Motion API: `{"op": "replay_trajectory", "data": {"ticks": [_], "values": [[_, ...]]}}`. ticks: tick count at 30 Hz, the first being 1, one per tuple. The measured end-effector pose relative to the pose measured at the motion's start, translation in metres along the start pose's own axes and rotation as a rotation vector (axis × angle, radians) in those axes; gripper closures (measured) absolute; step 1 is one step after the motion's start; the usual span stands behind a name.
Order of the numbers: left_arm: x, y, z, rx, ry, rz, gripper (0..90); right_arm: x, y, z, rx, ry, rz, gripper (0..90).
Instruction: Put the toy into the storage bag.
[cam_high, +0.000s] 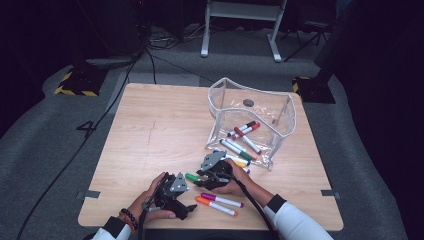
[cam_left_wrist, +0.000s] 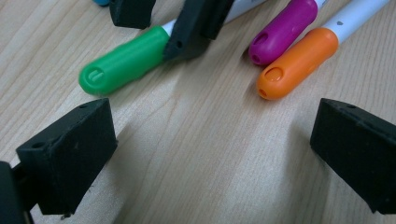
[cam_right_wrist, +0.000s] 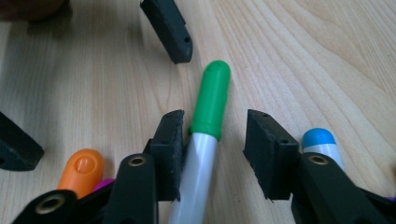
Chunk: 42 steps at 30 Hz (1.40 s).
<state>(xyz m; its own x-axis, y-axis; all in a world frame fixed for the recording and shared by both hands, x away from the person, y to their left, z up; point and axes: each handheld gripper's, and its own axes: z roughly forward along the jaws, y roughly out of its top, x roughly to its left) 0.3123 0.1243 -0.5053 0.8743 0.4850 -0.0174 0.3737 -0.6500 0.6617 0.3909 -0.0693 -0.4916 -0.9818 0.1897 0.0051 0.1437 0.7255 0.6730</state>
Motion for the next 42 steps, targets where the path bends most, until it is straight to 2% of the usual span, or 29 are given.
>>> {"op": "replay_trajectory", "data": {"ticks": [5, 9, 12, 21, 25, 29, 30, 31, 33, 34, 35, 36, 37, 38, 40, 42], "values": [[0.000, 0.000, 0.000, 0.002, 0.000, 0.002, 0.5, -0.004, -0.005, -0.005, -0.002, -0.018, 0.003, 73.3], [0.000, 0.000, 0.000, 0.001, 0.000, 0.000, 0.5, -0.007, -0.014, -0.015, 0.007, -0.038, 0.010, 73.7], [0.000, 0.000, 0.000, 0.001, 0.002, 0.000, 0.6, -0.007, -0.029, -0.029, 0.013, -0.049, 0.019, 73.8], [0.000, 0.000, 0.000, -0.001, 0.002, -0.001, 0.5, 0.002, -0.064, -0.067, 0.032, -0.044, 0.026, 73.9], [0.000, 0.000, 0.000, 0.001, 0.001, 0.000, 0.5, 0.002, -0.072, -0.087, 0.002, -0.065, 0.040, 73.9], [0.000, 0.000, 0.000, 0.000, 0.001, 0.000, 0.5, 0.000, -0.072, -0.111, -0.064, -0.094, 0.056, 73.9], [0.000, 0.000, 0.000, -0.001, 0.000, -0.001, 0.5, 0.000, -0.070, -0.120, -0.089, -0.098, 0.065, 85.0], [0.000, 0.000, 0.000, -0.001, 0.001, -0.001, 0.5, 0.000, -0.069, -0.129, -0.113, -0.110, 0.060, 90.0], [0.000, 0.000, 0.000, -0.002, 0.001, -0.003, 0.5, -0.001, -0.066, -0.144, -0.165, -0.110, 0.067, 90.0], [0.000, 0.000, 0.000, -0.001, 0.000, -0.001, 0.5, 0.000, -0.064, -0.150, -0.167, -0.130, 0.052, 90.0], [0.000, 0.000, 0.000, -0.002, 0.000, -0.002, 0.5, 0.000, -0.062, -0.153, -0.148, -0.164, 0.050, 90.0], [0.000, 0.000, 0.000, -0.001, 0.001, -0.002, 0.5, -0.002, -0.061, -0.152, -0.120, -0.195, 0.057, 90.0], [0.000, 0.001, 0.001, -0.001, 0.010, -0.010, 0.5, -0.004, -0.063, -0.148, -0.106, -0.195, 0.074, 90.0], [-0.001, 0.001, 0.001, -0.001, 0.013, -0.013, 0.5, -0.005, -0.065, -0.139, -0.084, -0.188, 0.087, 86.8], [-0.001, 0.002, 0.001, -0.001, 0.017, -0.014, 0.5, -0.003, -0.067, -0.126, -0.046, -0.176, 0.065, 83.0], [-0.001, 0.002, 0.001, 0.001, 0.015, -0.013, 0.5, -0.002, -0.064, -0.116, -0.043, -0.161, 0.078, 76.7]]}}
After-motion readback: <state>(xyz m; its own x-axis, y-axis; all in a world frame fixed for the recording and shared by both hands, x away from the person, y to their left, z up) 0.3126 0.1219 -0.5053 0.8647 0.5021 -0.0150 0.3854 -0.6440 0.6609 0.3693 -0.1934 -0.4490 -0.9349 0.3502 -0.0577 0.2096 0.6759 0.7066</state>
